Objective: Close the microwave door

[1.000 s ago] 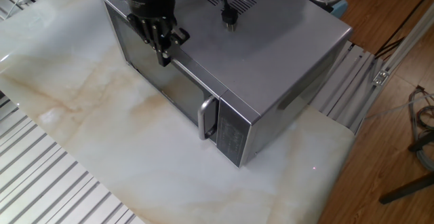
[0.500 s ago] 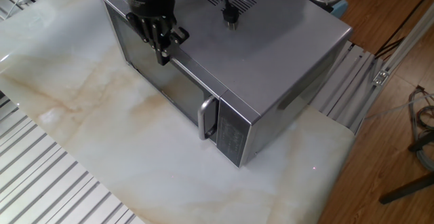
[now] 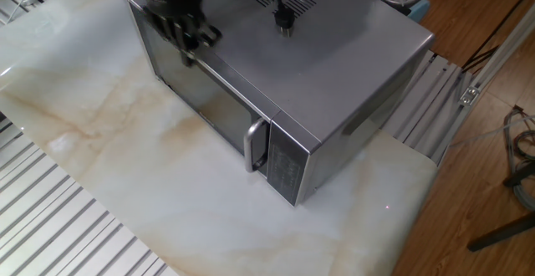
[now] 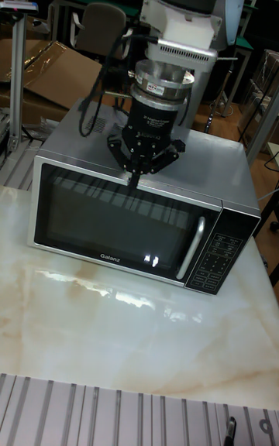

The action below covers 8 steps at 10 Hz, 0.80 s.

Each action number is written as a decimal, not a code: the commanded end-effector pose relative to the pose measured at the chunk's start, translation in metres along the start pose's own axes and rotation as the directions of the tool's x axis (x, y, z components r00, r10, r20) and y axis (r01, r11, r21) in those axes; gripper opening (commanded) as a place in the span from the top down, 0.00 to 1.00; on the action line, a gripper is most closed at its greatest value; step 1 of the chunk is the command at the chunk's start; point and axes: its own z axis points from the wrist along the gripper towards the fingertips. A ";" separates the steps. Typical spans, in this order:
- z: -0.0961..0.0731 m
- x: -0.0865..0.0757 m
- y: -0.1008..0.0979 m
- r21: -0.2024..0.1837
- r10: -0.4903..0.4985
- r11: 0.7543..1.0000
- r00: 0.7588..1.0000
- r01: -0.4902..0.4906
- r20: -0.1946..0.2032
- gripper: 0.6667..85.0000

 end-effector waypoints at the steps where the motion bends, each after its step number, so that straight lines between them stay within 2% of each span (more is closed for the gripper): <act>1: -0.028 0.006 -0.020 0.032 0.011 0.999 1.000 -0.010 -0.021 1.00; 2: -0.032 0.004 -0.021 0.013 0.020 1.000 1.000 -0.020 0.004 1.00; 3: -0.030 -0.003 -0.030 0.017 0.032 0.999 0.999 -0.032 0.039 1.00; 4: -0.028 -0.001 -0.041 0.015 0.044 0.999 0.998 -0.045 0.052 1.00; 5: -0.030 0.001 -0.044 -0.002 0.066 0.998 0.996 -0.066 0.059 1.00; 6: -0.035 0.004 -0.048 -0.004 0.089 0.996 0.994 -0.089 0.059 1.00; 8: -0.039 0.004 -0.054 -0.015 0.132 0.991 0.988 -0.131 0.085 1.00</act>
